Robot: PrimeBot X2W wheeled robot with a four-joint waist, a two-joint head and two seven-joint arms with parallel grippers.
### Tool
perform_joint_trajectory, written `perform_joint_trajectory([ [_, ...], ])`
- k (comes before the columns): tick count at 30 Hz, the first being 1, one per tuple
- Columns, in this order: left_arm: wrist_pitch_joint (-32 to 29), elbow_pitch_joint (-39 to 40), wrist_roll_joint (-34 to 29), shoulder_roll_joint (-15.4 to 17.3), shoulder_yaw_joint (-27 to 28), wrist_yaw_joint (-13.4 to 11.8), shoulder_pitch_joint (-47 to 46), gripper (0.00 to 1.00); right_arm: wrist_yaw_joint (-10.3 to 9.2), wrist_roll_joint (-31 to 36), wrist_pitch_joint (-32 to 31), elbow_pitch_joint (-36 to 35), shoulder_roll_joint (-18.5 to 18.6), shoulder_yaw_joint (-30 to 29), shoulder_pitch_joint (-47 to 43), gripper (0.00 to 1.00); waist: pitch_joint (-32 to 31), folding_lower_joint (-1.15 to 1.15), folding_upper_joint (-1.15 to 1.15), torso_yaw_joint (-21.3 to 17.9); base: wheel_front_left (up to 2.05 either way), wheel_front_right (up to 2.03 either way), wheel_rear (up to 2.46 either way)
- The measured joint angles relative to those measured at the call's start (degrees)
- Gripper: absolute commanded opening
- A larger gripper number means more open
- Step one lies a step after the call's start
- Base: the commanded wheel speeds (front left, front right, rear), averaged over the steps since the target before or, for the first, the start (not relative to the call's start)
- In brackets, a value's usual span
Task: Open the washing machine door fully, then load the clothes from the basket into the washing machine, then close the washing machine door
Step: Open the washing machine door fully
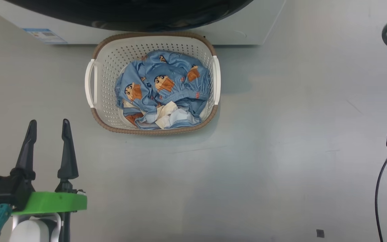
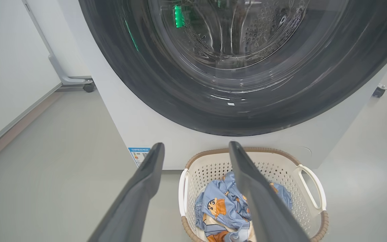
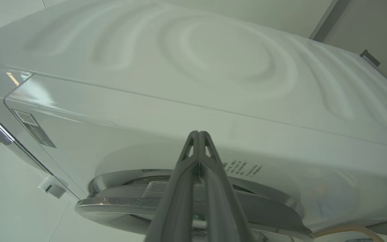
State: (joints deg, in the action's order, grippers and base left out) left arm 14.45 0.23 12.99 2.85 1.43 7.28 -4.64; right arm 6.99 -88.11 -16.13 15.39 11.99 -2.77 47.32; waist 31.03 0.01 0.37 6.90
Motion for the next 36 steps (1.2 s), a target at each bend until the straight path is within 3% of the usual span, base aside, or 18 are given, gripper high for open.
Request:
perform_joint_trajectory([
  [36, 0.0, -2.94, 1.18, -0.29, -3.28, 0.01, -2.76, 1.0, 0.0, 2.6, -7.81, 6.05, -0.68, 9.54, 13.73, 0.0, 5.32, 0.0, 0.0, 7.53, 0.0, 0.0, 0.0],
])
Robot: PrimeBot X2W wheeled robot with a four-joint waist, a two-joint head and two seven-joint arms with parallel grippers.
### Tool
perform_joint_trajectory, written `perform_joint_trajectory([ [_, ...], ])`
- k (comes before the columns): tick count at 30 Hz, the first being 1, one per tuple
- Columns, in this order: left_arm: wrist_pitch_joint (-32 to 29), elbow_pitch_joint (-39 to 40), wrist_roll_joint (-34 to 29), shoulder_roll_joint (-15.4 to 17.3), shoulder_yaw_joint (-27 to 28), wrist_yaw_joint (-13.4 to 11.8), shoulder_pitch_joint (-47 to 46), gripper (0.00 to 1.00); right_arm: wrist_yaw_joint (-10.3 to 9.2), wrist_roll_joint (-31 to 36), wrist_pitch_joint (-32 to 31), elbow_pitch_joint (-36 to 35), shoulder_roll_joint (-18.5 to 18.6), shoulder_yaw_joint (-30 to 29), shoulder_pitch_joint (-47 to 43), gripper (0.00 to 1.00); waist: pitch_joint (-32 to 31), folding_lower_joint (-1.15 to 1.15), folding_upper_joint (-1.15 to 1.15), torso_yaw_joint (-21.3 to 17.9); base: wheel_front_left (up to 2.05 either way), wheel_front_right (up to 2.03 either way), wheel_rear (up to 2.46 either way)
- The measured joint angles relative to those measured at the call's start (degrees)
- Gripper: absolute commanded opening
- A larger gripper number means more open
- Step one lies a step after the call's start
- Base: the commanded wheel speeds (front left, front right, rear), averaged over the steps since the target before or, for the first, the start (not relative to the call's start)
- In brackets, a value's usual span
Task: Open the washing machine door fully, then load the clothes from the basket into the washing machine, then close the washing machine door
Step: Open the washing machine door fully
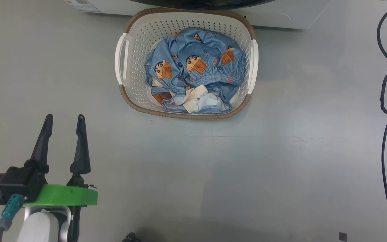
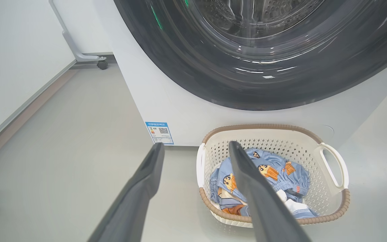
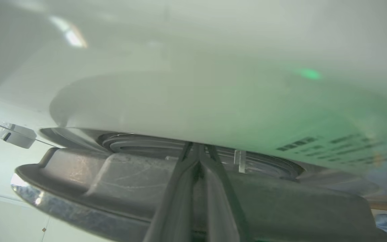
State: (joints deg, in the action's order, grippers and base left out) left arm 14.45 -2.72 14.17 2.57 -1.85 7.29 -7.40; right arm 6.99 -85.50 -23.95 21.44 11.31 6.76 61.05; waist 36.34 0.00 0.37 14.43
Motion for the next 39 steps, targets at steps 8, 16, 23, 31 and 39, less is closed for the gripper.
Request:
perform_joint_trajectory([
  [8, 0.0, -0.23, 0.01, -0.1, 0.07, 0.0, -0.82, 1.0, 0.0, -0.01, -0.53, 0.56, -0.05, 0.8, 1.42, 0.0, 0.69, 0.0, 0.0, 0.33, 0.0, 0.0, 0.0],
  [16, 0.0, -0.25, 0.02, -0.27, 0.63, 0.0, -1.47, 1.0, 0.0, -0.27, -2.19, 1.22, -0.09, 1.98, 2.04, 0.0, 0.51, 0.0, 0.0, -0.04, 0.0, 0.0, 0.0],
  [23, 0.0, -0.29, 0.02, -0.35, 2.12, 0.0, -1.66, 1.0, 0.0, -0.22, -4.94, 2.54, -0.81, 5.97, 2.21, 0.0, -0.14, 0.0, 0.0, -1.8, 0.0, 0.0, 0.0],
  [31, 0.0, -0.62, 0.0, -0.36, 2.72, 0.0, -2.02, 1.0, 0.0, -0.15, -7.69, 3.02, -2.96, 10.17, 1.0, 0.0, -1.55, 0.0, 0.0, -3.92, 0.0, 0.0, 0.0],
  [39, 0.0, -1.55, 0.0, -0.37, 4.01, 0.0, -2.12, 1.0, 0.0, -1.99, -10.51, 1.34, -4.74, 14.43, -4.66, 0.0, -4.77, 0.0, 0.0, -5.71, 0.0, 0.0, 0.0],
])
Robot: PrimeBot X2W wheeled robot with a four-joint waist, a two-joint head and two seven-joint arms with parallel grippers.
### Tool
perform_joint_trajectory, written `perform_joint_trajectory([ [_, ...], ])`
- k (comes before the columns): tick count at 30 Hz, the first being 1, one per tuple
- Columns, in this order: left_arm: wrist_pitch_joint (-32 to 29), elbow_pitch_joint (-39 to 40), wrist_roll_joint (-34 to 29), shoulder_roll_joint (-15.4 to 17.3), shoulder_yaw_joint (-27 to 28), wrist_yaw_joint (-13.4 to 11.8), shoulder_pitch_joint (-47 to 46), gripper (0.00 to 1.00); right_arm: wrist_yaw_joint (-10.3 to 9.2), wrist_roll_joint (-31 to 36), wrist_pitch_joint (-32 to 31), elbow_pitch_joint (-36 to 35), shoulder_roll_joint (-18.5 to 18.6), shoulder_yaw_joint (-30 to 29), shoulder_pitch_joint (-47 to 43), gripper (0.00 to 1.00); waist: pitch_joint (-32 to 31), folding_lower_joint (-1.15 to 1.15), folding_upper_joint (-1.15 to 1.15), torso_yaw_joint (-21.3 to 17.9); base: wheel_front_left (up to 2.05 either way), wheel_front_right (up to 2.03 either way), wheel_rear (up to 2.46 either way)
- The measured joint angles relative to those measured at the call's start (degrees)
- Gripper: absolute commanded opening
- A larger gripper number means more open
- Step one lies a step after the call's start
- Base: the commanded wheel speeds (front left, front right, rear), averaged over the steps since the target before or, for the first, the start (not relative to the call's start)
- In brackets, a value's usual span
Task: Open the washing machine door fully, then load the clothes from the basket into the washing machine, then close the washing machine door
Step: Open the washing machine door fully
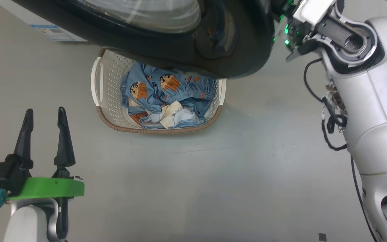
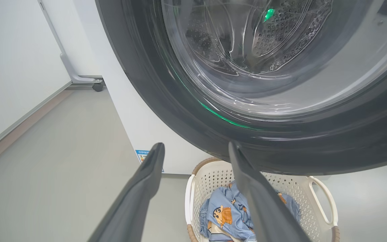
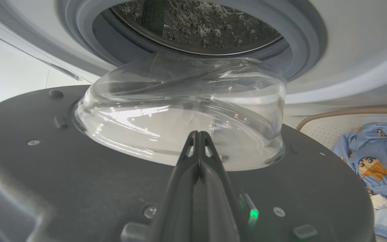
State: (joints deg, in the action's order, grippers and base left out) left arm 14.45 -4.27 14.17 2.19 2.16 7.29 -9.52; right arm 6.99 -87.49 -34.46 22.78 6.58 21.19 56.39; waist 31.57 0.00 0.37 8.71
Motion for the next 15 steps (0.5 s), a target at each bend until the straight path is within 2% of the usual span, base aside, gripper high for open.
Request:
perform_joint_trajectory([
  [7, 0.0, -1.08, 0.0, -0.07, 0.56, 0.0, 0.27, 1.0, 0.0, -4.08, -2.29, -3.47, -1.91, 3.54, -5.83, 0.0, -4.04, 0.0, 0.0, -1.35, 0.0, 0.0, 0.0],
  [15, 0.0, -2.76, 0.14, -0.25, -0.43, 0.0, 3.14, 1.0, 0.0, -7.09, -4.3, -5.11, -2.44, 8.34, -14.08, 0.0, -9.47, 0.0, 0.0, -1.97, 0.0, 0.0, 0.0],
])
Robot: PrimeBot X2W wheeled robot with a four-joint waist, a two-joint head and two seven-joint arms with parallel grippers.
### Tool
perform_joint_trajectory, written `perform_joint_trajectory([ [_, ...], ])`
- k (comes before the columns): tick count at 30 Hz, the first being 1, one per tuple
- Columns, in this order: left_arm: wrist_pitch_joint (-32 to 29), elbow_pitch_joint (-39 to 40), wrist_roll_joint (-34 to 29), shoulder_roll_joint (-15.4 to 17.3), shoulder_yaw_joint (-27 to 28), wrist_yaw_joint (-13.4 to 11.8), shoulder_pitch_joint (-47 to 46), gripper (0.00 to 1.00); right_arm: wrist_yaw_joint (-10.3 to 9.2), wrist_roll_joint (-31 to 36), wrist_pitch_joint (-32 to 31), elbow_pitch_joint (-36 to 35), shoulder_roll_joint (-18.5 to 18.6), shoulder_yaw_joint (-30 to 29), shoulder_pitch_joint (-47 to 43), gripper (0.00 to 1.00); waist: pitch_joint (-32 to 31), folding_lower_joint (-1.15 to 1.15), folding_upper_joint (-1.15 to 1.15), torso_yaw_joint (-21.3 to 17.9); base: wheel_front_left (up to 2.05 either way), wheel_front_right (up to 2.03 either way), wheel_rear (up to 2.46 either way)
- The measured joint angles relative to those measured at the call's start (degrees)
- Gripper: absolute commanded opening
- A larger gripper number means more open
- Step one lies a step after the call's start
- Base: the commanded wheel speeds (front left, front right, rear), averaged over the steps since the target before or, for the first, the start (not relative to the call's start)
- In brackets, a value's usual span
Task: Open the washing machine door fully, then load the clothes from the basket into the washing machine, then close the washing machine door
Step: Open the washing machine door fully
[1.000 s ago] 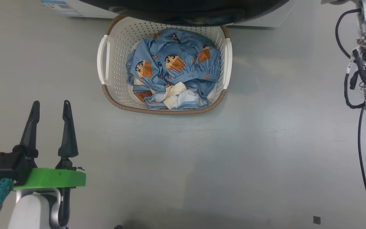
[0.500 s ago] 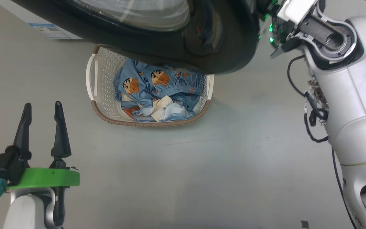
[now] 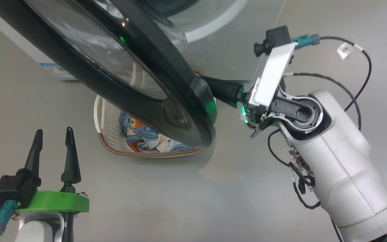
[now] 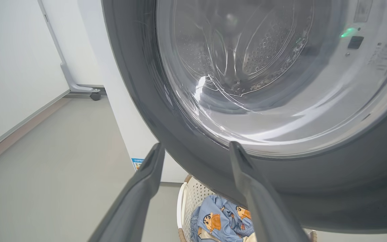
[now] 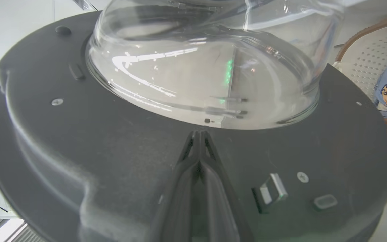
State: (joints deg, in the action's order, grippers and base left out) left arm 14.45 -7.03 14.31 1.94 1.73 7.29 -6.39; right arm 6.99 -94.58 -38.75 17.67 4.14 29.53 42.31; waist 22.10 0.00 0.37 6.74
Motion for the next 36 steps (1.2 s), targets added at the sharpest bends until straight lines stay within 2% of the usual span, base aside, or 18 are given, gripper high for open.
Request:
perform_joint_trajectory([
  [10, 0.0, -0.53, 3.21, -0.02, -1.65, 0.0, 2.85, 1.0, 0.0, -3.52, 0.75, -0.18, 0.08, 3.74, -7.82, 0.0, -6.48, 0.0, 0.0, 1.86, 0.0, 0.0, 0.0],
  [21, 0.0, -0.27, 6.38, -0.02, -4.19, -0.01, 4.11, 1.0, -0.01, -5.49, 5.09, -1.75, 0.33, 7.5, -9.11, 0.0, -9.28, 0.0, 0.0, 8.31, 0.0, 0.0, 0.0],
  [36, 0.0, 0.09, 6.49, -0.01, -5.43, -0.26, 5.34, 1.0, -0.01, -8.37, 10.32, -4.01, 0.24, 13.61, -9.95, 0.0, -11.5, 0.0, 0.0, 16.28, 0.0, 0.0, 0.0],
])
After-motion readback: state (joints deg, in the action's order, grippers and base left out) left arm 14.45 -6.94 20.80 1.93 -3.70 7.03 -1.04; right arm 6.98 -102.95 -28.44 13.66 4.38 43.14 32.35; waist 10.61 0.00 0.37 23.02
